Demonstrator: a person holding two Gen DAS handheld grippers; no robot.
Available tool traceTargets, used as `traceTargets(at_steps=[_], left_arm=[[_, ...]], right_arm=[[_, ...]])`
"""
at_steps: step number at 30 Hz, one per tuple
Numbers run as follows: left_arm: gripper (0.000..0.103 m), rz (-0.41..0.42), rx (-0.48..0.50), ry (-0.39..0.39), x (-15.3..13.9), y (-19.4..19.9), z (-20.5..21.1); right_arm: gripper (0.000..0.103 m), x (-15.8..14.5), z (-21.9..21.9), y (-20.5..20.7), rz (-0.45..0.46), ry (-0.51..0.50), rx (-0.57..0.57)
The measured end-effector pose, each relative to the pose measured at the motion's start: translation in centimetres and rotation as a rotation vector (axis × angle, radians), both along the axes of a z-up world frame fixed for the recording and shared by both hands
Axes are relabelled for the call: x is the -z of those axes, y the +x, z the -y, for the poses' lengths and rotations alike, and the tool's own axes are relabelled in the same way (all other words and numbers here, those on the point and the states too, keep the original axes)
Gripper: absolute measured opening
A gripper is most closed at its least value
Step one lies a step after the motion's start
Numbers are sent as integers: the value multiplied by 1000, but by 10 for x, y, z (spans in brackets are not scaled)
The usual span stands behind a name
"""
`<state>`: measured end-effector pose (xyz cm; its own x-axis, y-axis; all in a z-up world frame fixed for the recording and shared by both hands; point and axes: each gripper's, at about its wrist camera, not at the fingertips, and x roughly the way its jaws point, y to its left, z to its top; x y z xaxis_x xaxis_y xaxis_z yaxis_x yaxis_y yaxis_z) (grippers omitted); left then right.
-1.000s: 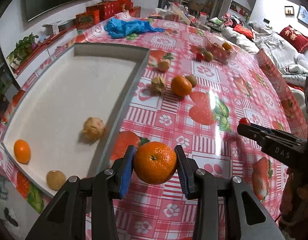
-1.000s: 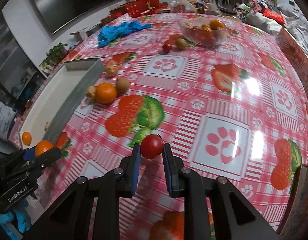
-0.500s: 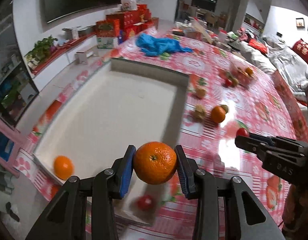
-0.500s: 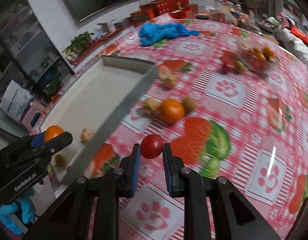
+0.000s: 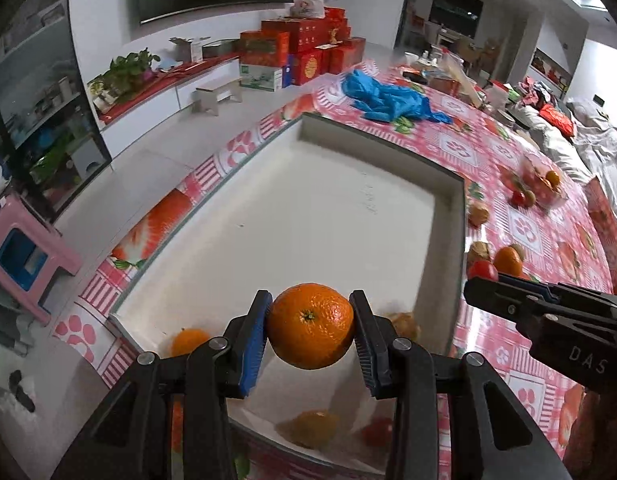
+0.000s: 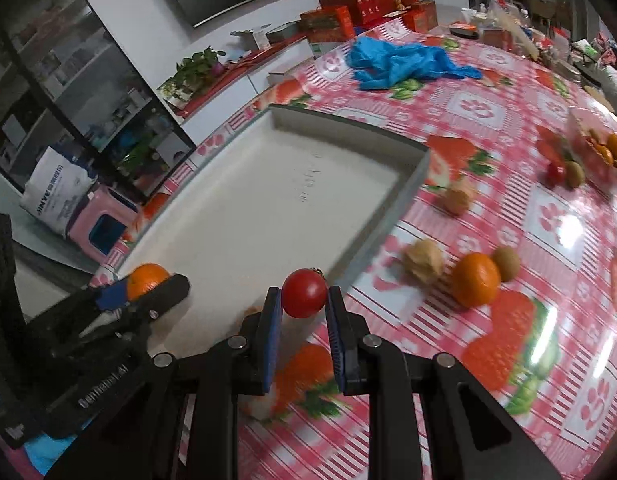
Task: Organize fruits
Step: 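Carry the mandarin with the left tool and the tomato with the right tool over the tray, then open the left tool to drop the mandarin into the tray while the right tool drops the tomato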
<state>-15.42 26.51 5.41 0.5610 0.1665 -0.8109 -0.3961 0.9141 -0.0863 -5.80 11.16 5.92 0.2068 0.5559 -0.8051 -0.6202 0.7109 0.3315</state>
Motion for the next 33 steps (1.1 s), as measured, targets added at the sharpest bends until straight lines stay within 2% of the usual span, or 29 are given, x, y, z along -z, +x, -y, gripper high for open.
traceTargets(at_steps=[7,13,15,17,18,21,22,23,25,28,29,33], left_arm=[[41,-17,-23,5,9,1,-9],[41,-41,-14,15,17,3,-8],[41,-34,-10,24,16,2,-6],[42,-29,-16,51,12,2,-5],[46,-32,-22,57,11,2,-6],[72,-34,-79,45,10,-1,-16],[74,-26,-93,33,10,-2,-18],[74,-18,-102,17,9,-4,-20],[74,-20,-106,-3,9,-6,-22],[74,-30,-78,14,10,-5,-13],[74,-31,-70,19,9,-4,-10],[74,-30,-27,10,6,0,3]], right_arm=[[26,13,-28,-3,-11,-38,-46],[28,18,-37,-7,-8,-55,-73],[40,18,-36,-7,-3,-54,-79],[46,15,-34,-6,3,-42,-76],[47,14,-33,-5,3,-36,-72],[56,10,-27,-2,1,-9,-60],[68,8,-24,-1,-7,16,-61],[84,5,-22,-1,-5,28,-56],[96,2,-18,-1,18,4,-20],[97,-3,-11,1,22,20,2],[103,-4,-8,2,28,22,15],[103,-10,8,5,81,5,75]])
